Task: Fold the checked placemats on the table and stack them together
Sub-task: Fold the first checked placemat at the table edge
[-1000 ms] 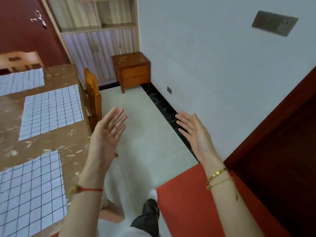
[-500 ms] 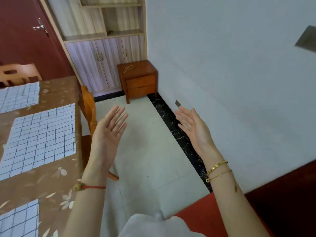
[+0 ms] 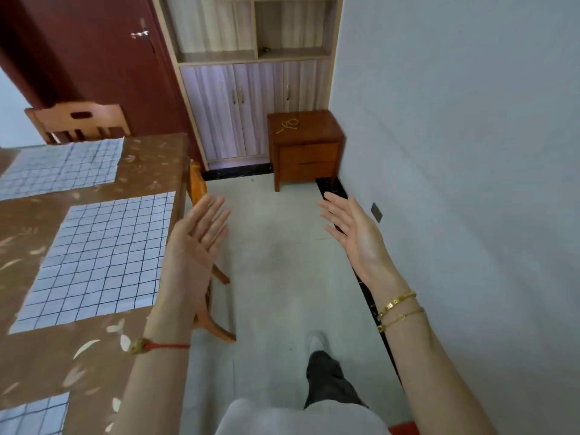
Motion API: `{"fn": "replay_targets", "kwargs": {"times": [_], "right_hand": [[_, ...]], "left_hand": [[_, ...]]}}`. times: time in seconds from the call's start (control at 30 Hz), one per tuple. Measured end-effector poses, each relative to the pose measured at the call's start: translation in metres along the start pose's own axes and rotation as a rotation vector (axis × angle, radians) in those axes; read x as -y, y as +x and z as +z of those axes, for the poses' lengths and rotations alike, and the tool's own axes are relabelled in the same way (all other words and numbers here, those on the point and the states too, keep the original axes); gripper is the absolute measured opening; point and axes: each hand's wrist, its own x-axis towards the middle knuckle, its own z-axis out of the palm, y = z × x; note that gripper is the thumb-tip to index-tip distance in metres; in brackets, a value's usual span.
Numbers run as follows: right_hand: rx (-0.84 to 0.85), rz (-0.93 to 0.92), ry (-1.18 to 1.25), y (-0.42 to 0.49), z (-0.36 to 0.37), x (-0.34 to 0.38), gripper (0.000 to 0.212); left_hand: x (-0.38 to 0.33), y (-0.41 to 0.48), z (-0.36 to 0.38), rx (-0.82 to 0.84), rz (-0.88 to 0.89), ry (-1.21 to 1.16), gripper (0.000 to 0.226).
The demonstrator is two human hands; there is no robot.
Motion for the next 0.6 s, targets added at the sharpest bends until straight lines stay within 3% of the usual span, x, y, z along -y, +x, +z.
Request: {"fn": "replay_targets", "kwargs": {"times": [0.6], "right_hand": [[0.547,0.08,-0.089,0.298,0.083,0.027,0.046]], "left_hand": [[-0.025,0.173,0.015,-0.508,0.282,-0.016,0.041]]}}
